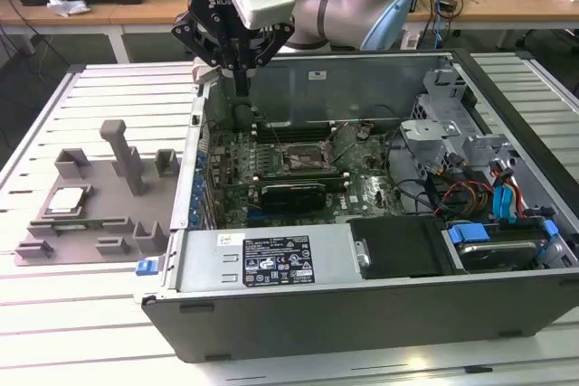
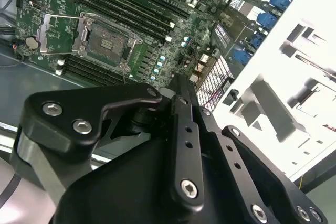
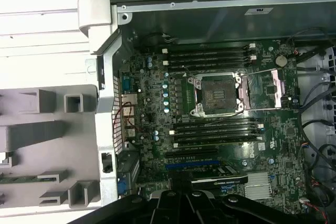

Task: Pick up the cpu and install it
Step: 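Reach for the cpu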

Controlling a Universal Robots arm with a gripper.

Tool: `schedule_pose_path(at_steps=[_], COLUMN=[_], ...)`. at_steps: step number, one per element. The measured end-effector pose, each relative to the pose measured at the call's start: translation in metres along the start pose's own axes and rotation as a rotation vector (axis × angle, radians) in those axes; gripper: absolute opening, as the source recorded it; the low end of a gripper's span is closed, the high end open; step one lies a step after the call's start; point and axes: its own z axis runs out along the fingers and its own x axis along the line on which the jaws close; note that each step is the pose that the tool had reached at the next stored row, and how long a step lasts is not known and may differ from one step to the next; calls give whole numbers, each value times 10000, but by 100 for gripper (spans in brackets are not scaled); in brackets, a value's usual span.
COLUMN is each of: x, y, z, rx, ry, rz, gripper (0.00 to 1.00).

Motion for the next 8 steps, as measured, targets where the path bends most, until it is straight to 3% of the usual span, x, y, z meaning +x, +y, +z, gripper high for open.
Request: schedule_pose_path(at_steps=[5,8], x=[30,184], y=[-2,-14], z=[-2,-5], rx=[1,1], ry=[1,0], rz=[0,0], gripper=[11,11])
